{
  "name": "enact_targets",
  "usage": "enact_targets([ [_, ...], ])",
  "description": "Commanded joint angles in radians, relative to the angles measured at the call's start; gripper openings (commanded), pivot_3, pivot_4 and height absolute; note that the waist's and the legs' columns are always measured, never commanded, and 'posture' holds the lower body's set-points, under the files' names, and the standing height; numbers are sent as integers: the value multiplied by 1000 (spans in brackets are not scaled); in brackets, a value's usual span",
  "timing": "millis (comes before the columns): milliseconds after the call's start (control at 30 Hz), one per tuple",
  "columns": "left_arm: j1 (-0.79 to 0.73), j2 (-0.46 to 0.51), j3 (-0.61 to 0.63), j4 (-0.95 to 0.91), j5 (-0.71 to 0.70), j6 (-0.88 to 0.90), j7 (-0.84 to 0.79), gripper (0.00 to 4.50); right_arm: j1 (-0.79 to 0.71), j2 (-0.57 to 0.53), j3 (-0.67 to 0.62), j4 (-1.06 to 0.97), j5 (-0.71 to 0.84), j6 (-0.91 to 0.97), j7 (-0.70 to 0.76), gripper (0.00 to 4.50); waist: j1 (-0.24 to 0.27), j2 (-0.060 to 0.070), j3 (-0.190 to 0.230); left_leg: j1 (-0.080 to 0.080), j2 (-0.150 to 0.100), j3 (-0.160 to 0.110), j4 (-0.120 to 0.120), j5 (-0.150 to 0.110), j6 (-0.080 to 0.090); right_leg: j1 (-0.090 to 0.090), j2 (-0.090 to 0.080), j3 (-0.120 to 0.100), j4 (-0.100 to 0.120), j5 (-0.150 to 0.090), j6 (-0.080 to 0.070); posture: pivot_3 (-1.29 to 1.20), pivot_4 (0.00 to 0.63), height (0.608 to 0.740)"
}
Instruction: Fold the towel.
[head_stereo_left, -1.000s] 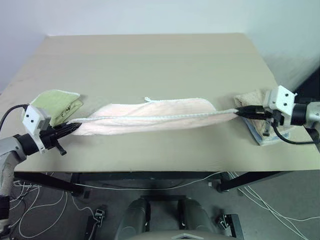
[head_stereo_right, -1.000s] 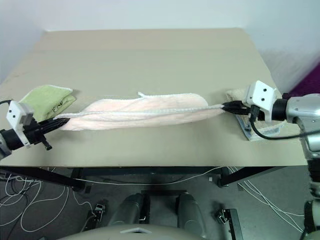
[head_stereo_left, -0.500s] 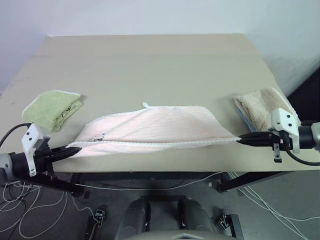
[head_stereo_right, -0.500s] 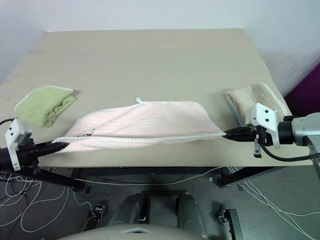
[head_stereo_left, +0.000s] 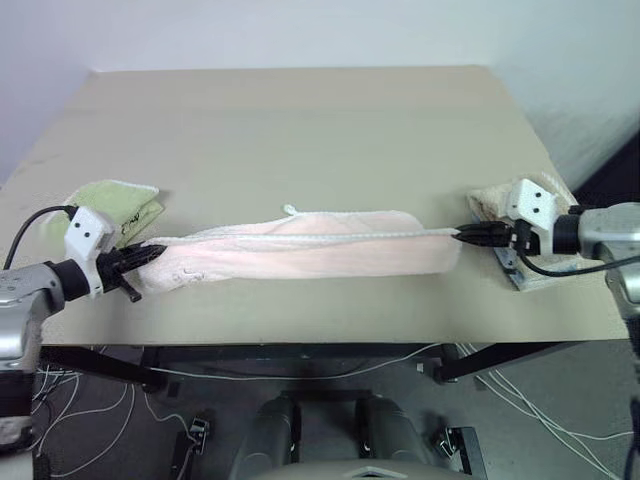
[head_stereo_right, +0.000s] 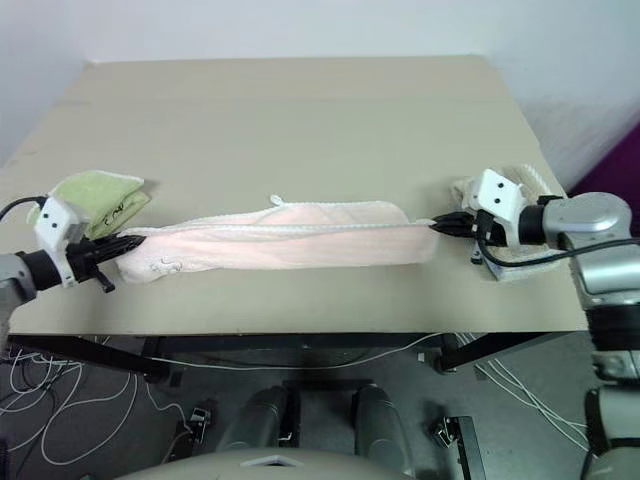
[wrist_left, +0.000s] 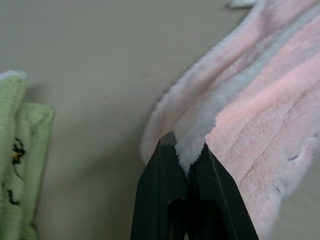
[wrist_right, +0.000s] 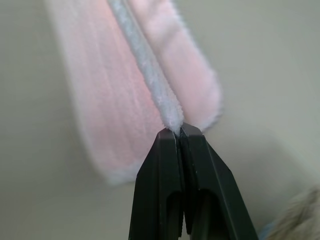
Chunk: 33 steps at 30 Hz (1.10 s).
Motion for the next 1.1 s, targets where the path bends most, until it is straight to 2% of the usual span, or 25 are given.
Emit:
enact_targets([
  [33, -74, -13, -29, 111, 77, -81, 65, 0, -96, 40, 20, 150, -75, -91, -52, 15, 0, 0, 0, 0, 0, 0, 0, 0, 0, 0, 0, 0, 0, 0, 0, 0, 150, 740],
  [333, -191, -75, -96, 292, 165, -194, 136, 0, -251, 140, 56, 452, -174, -237, -135, 15, -3, 0, 0, -2, 0, 1, 1, 0, 0, -3, 1, 1, 1, 0, 0, 0, 150, 740],
  [533, -203, -89, -95, 328, 168, -218, 136, 0, -279, 178, 48, 539, -186, -267, -152, 15, -3, 0, 0, -2, 0, 2, 1, 1, -1, -3, 1, 1, 2, 0, 0, 0, 150, 740],
  [567, -200, -89, -93, 328, 161, -206, 128, 448, -278, 180, 45, 543, -184, -267, -152, 443, -3, 0, 0, -2, 0, 1, 1, 1, -1, -3, 1, 1, 2, 0, 0, 0, 150, 740],
  [667, -190, -87, -81, 318, 140, -193, 110, 1249, -279, 183, 35, 552, -179, -269, -166, 1231, -4, 0, 0, -2, 0, 1, 1, 1, 0, -3, 1, 1, 2, 0, 0, 0, 150, 740],
  [800, -177, -83, -59, 296, 126, -179, 110, 2573, -279, 175, 15, 545, -172, -270, -199, 2550, -4, 0, 0, -2, 0, 1, 1, 1, 0, -3, 1, 1, 2, 0, 0, 0, 150, 740],
  [967, -146, -71, -32, 255, 131, -180, 159, 4271, -240, 150, -35, 432, -140, -250, -229, 4238, -3, 0, 0, -2, 0, 1, 1, 1, 0, -3, 1, 1, 2, 0, 0, 0, 150, 740],
  [1000, -133, -69, -15, 233, 116, -172, 164, 4496, -216, 145, -60, 372, -119, -223, -241, 4482, -3, 0, 0, -2, 0, 1, 1, 1, 0, -3, 1, 1, 2, 0, 0, 0, 150, 740],
  [1100, -81, -62, 37, 151, 81, -141, 183, 4496, -98, 132, -135, 133, -44, -92, -263, 4482, -2, 0, 0, -2, 0, 1, 0, 0, 0, -3, 1, 1, 2, 0, 0, 0, 150, 740],
])
